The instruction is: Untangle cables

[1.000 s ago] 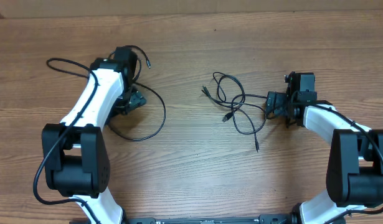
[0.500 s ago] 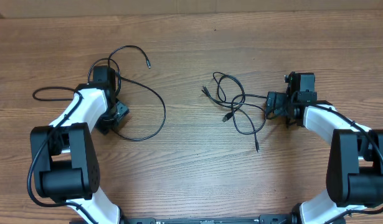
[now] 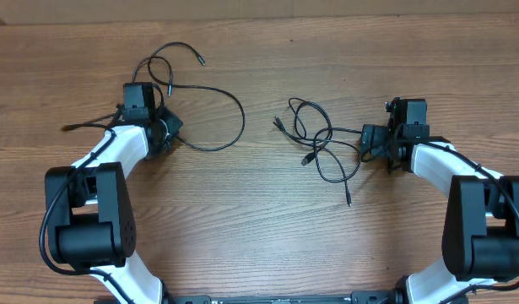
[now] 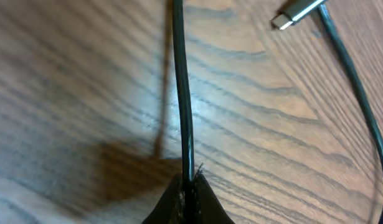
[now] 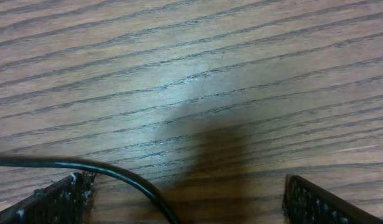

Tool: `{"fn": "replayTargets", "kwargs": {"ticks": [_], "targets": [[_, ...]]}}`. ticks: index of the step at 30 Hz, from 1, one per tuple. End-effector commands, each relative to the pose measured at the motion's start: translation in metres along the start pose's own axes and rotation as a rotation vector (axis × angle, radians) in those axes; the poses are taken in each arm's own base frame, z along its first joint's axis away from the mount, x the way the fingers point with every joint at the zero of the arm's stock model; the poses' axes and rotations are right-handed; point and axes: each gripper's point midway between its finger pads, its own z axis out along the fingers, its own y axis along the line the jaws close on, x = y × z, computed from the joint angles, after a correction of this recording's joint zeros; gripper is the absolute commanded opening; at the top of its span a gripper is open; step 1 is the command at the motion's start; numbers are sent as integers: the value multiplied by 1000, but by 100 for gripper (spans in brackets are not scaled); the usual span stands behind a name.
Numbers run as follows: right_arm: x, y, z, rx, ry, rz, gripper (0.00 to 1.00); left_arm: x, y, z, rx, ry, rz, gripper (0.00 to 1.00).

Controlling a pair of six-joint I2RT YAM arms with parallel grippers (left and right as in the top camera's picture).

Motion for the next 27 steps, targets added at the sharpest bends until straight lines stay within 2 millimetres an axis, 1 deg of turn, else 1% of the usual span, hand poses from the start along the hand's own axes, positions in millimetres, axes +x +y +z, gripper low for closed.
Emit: {"fn": "replayTargets", "kwargs": {"ticks": [1, 3, 5, 7, 8, 9, 10, 11, 12, 13, 15, 16, 18, 21, 23, 24, 25, 27], "targets": [[28, 4, 11, -31, 81, -9, 100, -12, -24, -9, 60, -1, 313, 4], [28, 11, 10, -70, 85, -8, 100, -18, -22, -19, 29, 12, 366, 4], [29, 15, 10, -97, 88, -6, 100, -35, -11, -34, -50, 5, 348, 4], [29, 16, 10, -100, 88, -6, 100, -65, 9, -61, -169, -32, 305, 4], [29, 16, 10, -100, 88, -6, 100, -82, 19, -79, -229, -54, 262, 4], [29, 16, 10, -100, 88, -6, 100, -94, 23, -92, -253, -64, 239, 4], [28, 16, 10, -101, 86, -6, 100, -108, 26, -111, -267, -73, 214, 4], [27, 16, 10, -101, 83, -6, 100, -118, 26, -125, -271, -82, 198, 4], [27, 16, 10, -101, 80, -6, 100, -136, 26, -151, -273, -107, 171, 4], [26, 16, 10, -101, 78, -6, 100, -144, 25, -163, -271, -122, 159, 4], [26, 16, 10, -101, 75, -6, 100, -162, 20, -197, -259, -171, 106, 4], [25, 16, 10, -102, 72, -6, 100, -167, 18, -210, -253, -189, 90, 4], [22, 17, 10, -103, 63, -6, 100, -172, 12, -226, -243, -209, 76, 4], [18, 17, 10, -105, 44, -6, 100, -175, 10, -244, -248, -231, 62, 4], [18, 17, 10, -105, 44, -6, 100, -183, 20, -259, -305, -286, 1, 4], [18, 17, 10, -105, 44, -6, 100, -191, 27, -272, -333, -329, -25, 4], [18, 17, 10, -105, 44, -6, 100, -196, 30, -280, -340, -350, -34, 4], [18, 17, 10, -105, 44, -6, 100, -210, 41, -302, -354, -406, -52, 4]]}}
